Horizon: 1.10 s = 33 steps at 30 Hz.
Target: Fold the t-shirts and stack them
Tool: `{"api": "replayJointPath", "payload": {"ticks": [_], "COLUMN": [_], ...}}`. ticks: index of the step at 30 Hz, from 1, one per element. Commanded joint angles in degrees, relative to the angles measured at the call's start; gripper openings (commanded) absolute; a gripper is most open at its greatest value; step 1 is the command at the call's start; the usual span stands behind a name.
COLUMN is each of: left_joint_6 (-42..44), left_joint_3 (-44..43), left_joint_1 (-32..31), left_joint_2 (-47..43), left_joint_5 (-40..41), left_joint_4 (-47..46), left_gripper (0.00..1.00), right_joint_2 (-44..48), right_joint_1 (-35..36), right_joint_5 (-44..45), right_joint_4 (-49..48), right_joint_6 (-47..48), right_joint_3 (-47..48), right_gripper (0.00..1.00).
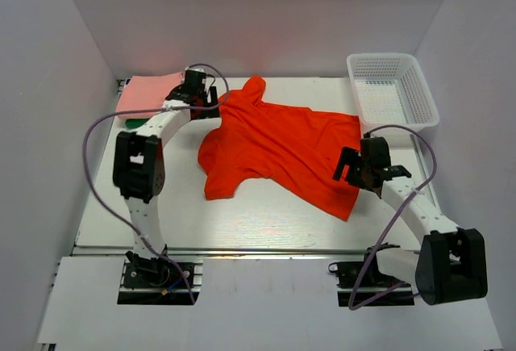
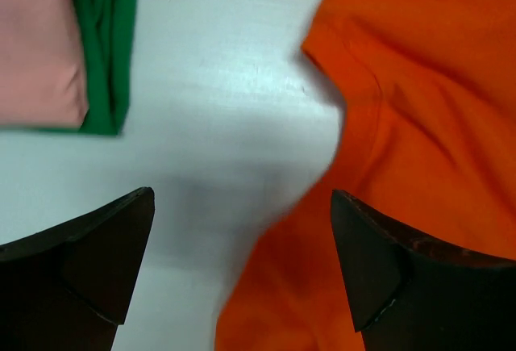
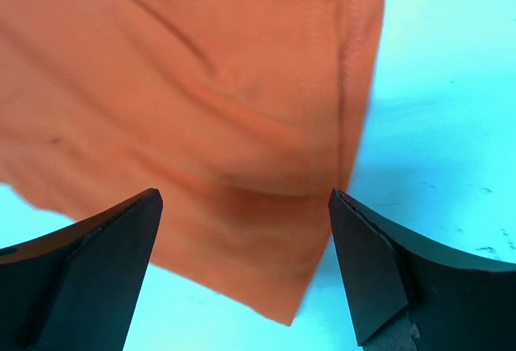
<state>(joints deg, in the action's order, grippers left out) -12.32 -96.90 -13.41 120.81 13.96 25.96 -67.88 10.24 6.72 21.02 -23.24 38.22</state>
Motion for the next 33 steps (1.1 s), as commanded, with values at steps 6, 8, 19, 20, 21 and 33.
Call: {"api": "replayJointPath", "payload": {"ticks": [6,8,19,20,21,33], "left_joint_6": [-13.2,-15.6,-18.3,-18.3,-18.3,-17.2], "left_joint_3": [32.4,39.6,53.7,53.7,53.7,51.3], "left_joint_1": [-0.4,-0.4,0.1,0.1,0.1,1.2], "left_joint_2": [-29.6,-32.6,-44.3,-44.3,-44.3,-36.1], "left_joint_5": [-1.5,0.9,-3.3,-3.3,-3.8,-7.5], "left_joint_4": [1.8,1.8,-6.6,-7.3,-9.1,-14.3], "left_gripper": [1.00,1.00,1.00,1.00,1.00,0.72], "right_joint_2": [7.9,8.2,-18.1,-19.5,-20.6,-36.3], "right_joint_1": [2.0,6.3,39.1,40.6,41.3,45.9], "right_joint_5": [-13.1,-18.0,-14.2,-12.9,-12.2,-8.4], "right_joint_4": [1.7,0.8,-7.7,-8.1,-10.4,-19.0], "right_joint_6": [2.2,4.5,7.9,6.9,5.2,-6.4], "right_joint_3": [-1.5,-0.4,18.4,22.0,22.8,30.9], "right_gripper": [0.90,0.90,0.90,0.90,0.90,0.76]}}
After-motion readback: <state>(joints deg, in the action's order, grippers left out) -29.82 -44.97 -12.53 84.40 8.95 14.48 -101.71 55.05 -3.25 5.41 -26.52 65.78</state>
